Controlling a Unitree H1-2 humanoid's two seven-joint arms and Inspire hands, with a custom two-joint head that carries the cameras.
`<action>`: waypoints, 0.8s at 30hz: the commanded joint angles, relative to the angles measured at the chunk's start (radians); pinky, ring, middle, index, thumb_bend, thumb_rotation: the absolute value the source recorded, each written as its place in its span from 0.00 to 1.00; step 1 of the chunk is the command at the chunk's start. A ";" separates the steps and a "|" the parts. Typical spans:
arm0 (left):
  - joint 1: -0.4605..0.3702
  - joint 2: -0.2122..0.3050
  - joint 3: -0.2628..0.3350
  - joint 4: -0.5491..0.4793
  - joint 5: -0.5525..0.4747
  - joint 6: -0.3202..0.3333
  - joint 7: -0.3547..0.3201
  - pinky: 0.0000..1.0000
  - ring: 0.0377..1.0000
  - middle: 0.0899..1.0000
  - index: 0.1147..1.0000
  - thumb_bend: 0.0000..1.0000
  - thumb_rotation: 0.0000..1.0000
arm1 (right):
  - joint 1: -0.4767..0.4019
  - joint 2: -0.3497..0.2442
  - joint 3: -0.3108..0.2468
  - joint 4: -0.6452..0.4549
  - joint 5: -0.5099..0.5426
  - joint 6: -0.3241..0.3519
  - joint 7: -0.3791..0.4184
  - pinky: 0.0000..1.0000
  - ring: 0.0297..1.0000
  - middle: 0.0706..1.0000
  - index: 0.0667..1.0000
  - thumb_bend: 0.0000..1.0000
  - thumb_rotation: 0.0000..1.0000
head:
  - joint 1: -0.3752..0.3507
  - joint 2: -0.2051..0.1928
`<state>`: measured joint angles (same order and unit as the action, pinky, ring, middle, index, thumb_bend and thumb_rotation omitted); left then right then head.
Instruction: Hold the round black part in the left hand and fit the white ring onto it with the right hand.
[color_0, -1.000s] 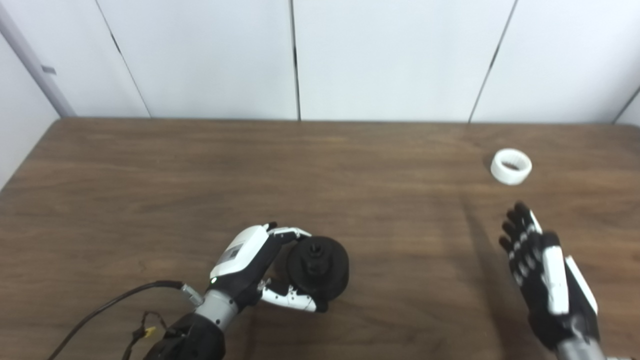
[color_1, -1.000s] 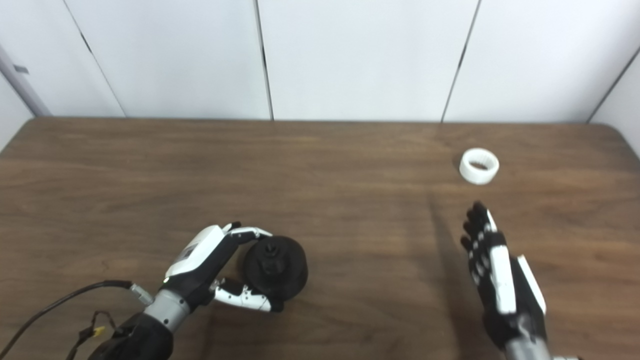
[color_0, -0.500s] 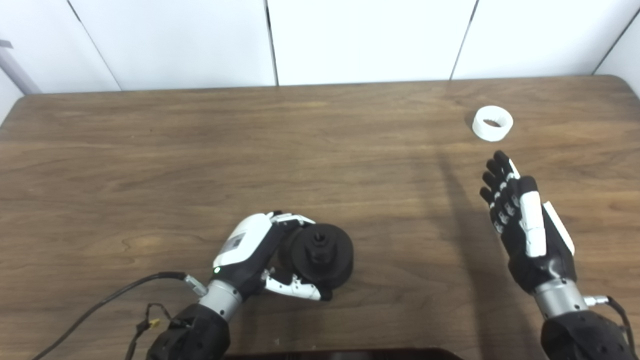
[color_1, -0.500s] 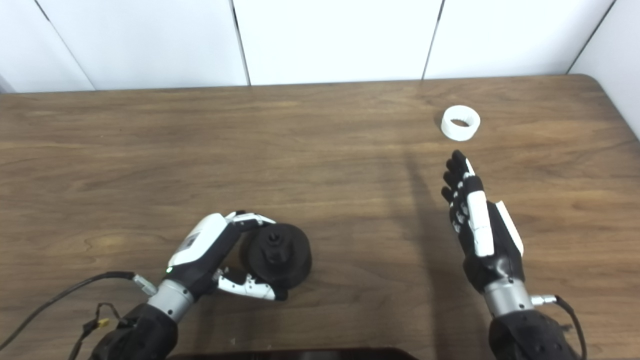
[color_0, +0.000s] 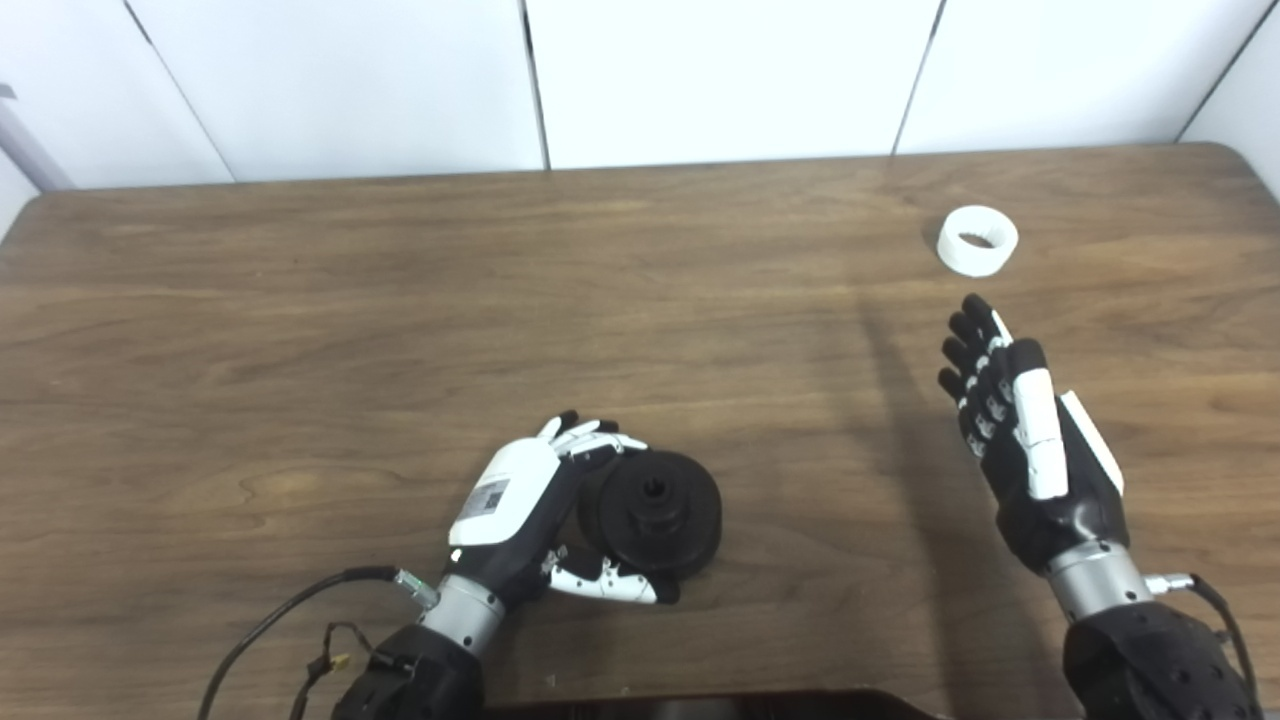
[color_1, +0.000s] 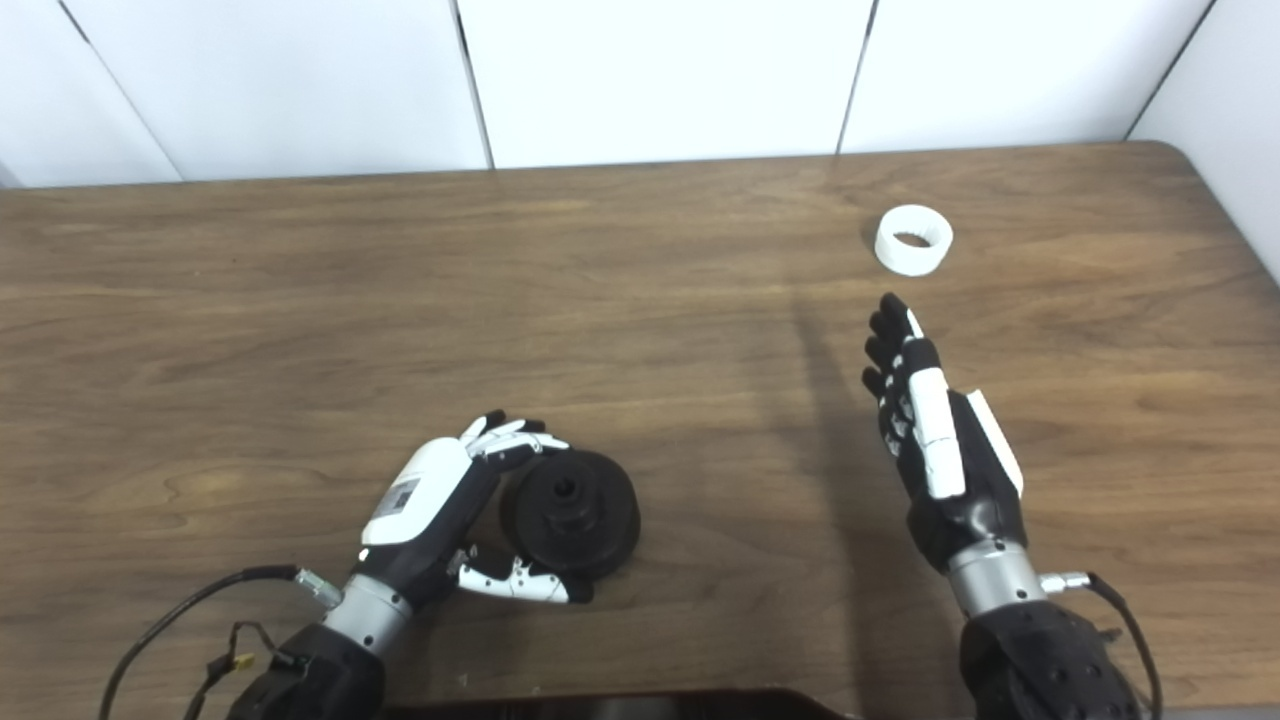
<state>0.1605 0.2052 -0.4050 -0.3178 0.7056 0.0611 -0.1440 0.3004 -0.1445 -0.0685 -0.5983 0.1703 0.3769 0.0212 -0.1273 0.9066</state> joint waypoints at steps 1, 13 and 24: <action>0.005 -0.001 0.001 0.021 0.018 -0.002 0.006 1.00 0.89 0.78 0.42 0.52 0.06 | -0.033 0.020 -0.003 -0.039 0.000 -0.034 -0.004 1.00 1.00 1.00 1.00 0.61 1.00 | 0.001 -0.003; 0.017 0.000 -0.004 0.060 0.023 -0.024 0.006 1.00 0.88 0.76 0.42 0.52 0.06 | -0.031 0.018 -0.002 -0.043 0.000 -0.033 -0.005 1.00 1.00 1.00 1.00 0.62 1.00 | -0.018 -0.004; 0.024 0.028 0.007 0.073 -0.021 -0.032 -0.017 1.00 0.89 0.78 0.42 0.52 0.06 | -0.016 0.034 0.024 -0.020 -0.026 -0.063 -0.009 1.00 1.00 1.00 1.00 0.66 1.00 | -0.124 -0.072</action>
<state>0.1642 0.2106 -0.3986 -0.2814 0.6920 0.0145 -0.1249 0.2997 -0.1438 -0.0487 -0.5980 0.1512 0.3718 0.0175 -0.2423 0.8515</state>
